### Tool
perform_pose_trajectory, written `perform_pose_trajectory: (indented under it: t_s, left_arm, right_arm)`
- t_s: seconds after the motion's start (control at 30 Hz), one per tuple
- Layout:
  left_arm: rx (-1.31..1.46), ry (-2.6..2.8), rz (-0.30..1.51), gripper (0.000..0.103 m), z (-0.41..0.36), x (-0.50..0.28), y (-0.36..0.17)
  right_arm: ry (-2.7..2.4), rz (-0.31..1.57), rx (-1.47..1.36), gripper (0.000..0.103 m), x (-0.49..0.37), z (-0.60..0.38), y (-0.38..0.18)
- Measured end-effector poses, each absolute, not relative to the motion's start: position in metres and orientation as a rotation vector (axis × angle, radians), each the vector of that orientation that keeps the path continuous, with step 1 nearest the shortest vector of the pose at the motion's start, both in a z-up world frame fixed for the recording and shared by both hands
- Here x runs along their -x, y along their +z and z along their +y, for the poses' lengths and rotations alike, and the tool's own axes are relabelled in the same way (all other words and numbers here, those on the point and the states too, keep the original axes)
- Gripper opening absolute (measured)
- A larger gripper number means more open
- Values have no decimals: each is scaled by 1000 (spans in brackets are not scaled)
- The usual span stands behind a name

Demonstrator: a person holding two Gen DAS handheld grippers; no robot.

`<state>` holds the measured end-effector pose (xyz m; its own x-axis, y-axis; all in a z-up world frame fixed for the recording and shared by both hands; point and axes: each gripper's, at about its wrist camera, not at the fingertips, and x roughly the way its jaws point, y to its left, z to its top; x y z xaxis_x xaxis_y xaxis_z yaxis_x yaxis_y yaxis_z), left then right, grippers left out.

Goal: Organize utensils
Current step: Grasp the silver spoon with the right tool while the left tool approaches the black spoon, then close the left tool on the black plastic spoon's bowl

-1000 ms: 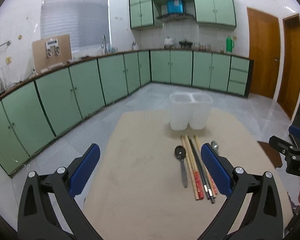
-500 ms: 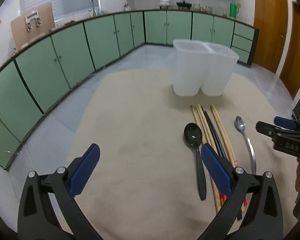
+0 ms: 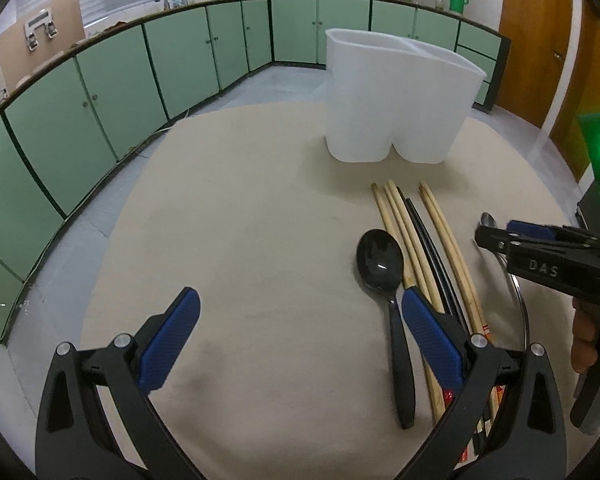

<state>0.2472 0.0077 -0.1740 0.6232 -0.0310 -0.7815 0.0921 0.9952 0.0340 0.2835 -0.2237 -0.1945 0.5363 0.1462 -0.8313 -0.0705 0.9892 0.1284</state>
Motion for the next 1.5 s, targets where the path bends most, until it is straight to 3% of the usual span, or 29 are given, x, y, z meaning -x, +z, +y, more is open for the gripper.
perform_pose_trajectory:
  t_s: [0.03, 0.1, 0.53, 1.5]
  left_arm:
    - [-76, -75, 899, 98, 8, -247, -175]
    - [-83, -82, 909, 98, 3, -250, -180]
    - [-116, -68, 993, 98, -14, -272, -213]
    - [-98, -70, 1008, 98, -20, -325, -211]
  right_arm:
    - [130, 993, -74, 46, -284, -222, -194]
    - [126, 989, -65, 28, -284, -220, -195]
    - [145, 989, -76, 29, -279, -226, -192]
    - [156, 980, -62, 29, -282, -219, -199]
